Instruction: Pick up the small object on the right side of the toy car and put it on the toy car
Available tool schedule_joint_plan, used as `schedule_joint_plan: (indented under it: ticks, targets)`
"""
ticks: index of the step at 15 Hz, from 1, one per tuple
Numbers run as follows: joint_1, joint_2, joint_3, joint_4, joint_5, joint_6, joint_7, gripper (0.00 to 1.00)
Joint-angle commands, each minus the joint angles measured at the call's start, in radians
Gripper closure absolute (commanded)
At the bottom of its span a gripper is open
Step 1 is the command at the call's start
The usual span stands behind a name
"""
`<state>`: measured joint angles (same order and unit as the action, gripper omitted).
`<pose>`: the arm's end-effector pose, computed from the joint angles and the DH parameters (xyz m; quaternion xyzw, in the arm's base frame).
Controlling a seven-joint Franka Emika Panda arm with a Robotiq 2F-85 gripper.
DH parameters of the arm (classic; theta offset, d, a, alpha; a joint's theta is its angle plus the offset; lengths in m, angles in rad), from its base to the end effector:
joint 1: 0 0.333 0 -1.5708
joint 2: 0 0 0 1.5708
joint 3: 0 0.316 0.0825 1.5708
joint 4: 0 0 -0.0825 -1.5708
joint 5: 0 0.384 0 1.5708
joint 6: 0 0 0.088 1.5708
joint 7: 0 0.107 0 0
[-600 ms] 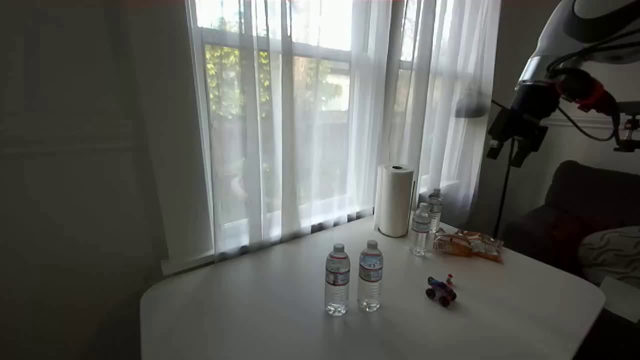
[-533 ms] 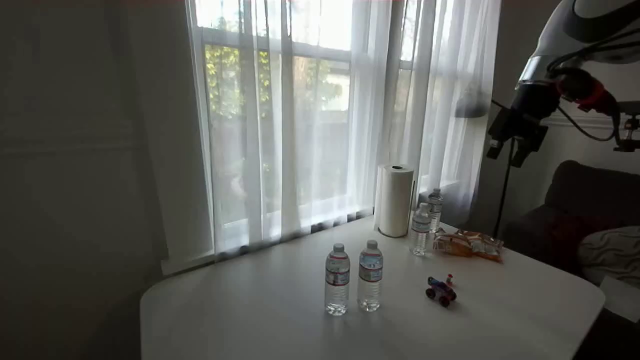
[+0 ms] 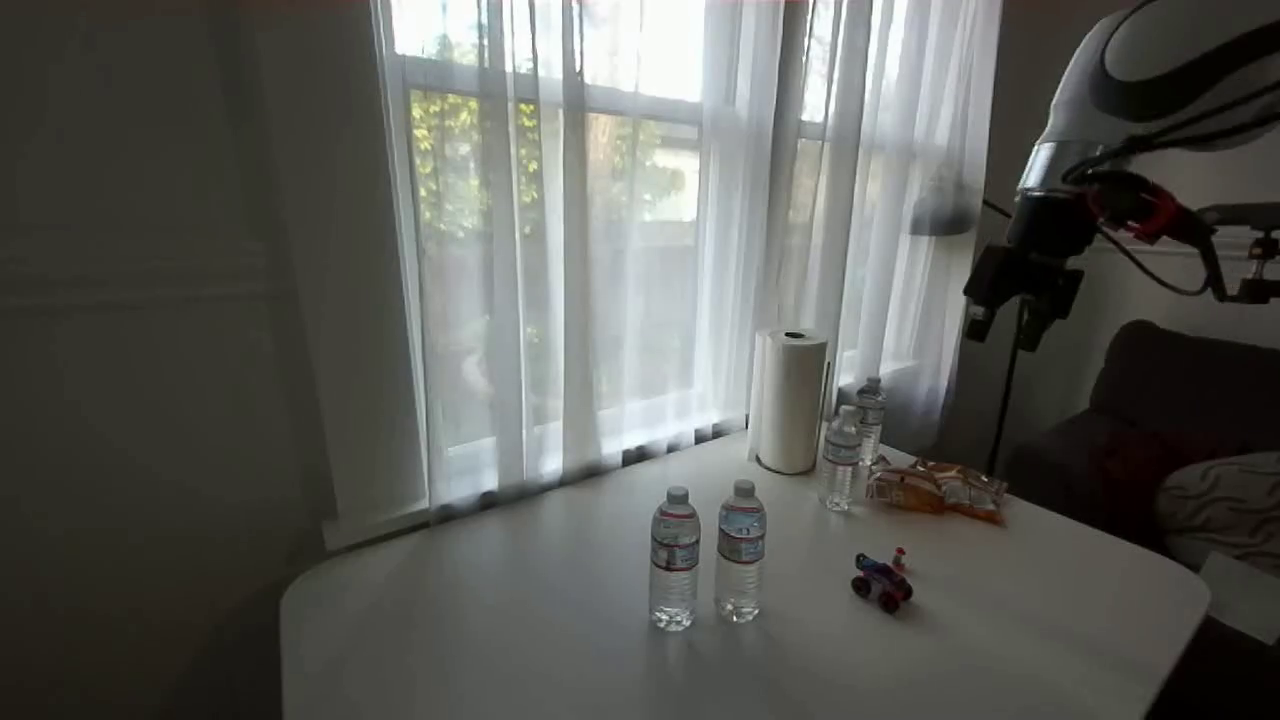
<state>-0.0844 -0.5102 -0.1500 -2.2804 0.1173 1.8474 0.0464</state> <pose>0.3967 -0.0938 0.5526 -0.9844 0.1451 -0.0434 0.0900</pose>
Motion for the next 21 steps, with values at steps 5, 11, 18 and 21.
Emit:
schedule_joint_plan:
  ticks: [5, 11, 18, 21]
  targets:
    - [-0.035, 0.216, 0.045, -0.046, -0.219, 0.206, -0.014, 0.00]
    - [-0.024, 0.370, 0.017, -0.105, -0.206, 0.373, -0.130, 0.00]
    - [-0.036, 0.556, -0.003, -0.130, -0.108, 0.580, -0.343, 0.00]
    - [-0.050, 0.617, 0.005, -0.092, -0.076, 0.551, -0.346, 0.00]
